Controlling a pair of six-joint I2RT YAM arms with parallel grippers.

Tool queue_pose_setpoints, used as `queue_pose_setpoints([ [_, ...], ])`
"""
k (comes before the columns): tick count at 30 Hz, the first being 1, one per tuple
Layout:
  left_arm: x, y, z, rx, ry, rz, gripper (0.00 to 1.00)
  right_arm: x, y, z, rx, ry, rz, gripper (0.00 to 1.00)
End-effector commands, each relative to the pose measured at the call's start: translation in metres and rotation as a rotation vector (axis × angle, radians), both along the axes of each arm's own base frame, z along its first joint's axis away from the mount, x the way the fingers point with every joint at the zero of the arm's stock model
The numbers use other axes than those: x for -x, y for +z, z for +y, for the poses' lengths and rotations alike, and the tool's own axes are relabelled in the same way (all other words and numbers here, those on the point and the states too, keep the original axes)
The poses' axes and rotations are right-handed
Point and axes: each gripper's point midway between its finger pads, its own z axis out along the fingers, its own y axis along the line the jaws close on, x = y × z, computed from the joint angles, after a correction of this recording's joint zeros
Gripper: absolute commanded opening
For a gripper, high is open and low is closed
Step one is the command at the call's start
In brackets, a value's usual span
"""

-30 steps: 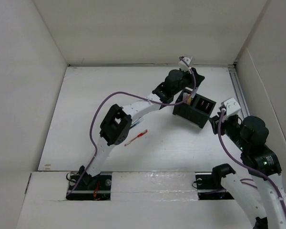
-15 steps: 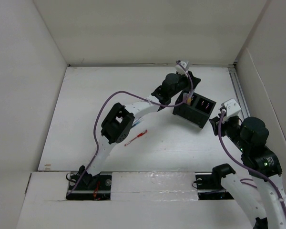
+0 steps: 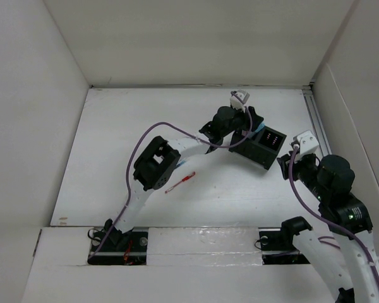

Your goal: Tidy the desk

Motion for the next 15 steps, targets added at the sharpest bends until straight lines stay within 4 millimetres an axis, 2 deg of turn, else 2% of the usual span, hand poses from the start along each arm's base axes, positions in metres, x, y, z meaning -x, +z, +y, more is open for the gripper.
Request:
queue_pose_setpoints([
  [1,0.013,0.084,0.012,0.091,-0.006,-0.118,0.58,-0.005,0.002,-0.002,-0.015,-0.026,-0.022,0.51],
  [3,0.014,0.100,0.016,0.080,0.002,-0.141,0.64,-0.008,-0.006,0.000,-0.014,-0.019,-0.007,0.50],
  [4,0.017,0.124,0.023,0.075,0.008,-0.181,0.70,-0.009,-0.007,0.003,-0.018,-0.004,-0.010,0.49],
  [5,0.019,0.134,0.026,0.070,0.012,-0.197,0.72,-0.011,-0.008,0.005,-0.020,0.004,-0.009,0.39],
  [6,0.021,0.152,0.030,0.074,0.017,-0.219,0.74,-0.012,-0.009,0.007,-0.025,0.014,-0.012,0.34],
  [7,0.024,0.179,0.041,0.073,0.043,-0.249,0.77,-0.013,-0.015,0.012,-0.029,0.037,-0.002,0.28],
  [8,0.025,0.195,0.047,0.069,0.061,-0.266,0.77,-0.016,-0.013,0.015,-0.035,0.047,-0.020,0.14],
  [9,0.023,0.212,0.056,0.072,0.103,-0.279,0.77,-0.019,-0.018,0.018,-0.037,0.058,-0.010,0.08],
  [10,0.031,0.242,0.069,0.085,0.123,-0.301,0.73,-0.022,-0.023,0.022,-0.041,0.077,-0.003,0.04],
  [12,0.030,0.274,0.098,0.092,0.214,-0.328,0.70,-0.029,-0.033,0.031,-0.040,0.118,0.019,0.00],
  [13,0.043,0.299,0.118,0.108,0.237,-0.339,0.64,-0.032,-0.044,0.046,-0.036,0.189,0.058,0.00],
  [15,0.047,0.319,0.146,0.131,0.277,-0.318,0.55,-0.043,-0.054,0.067,-0.033,0.278,0.064,0.00],
])
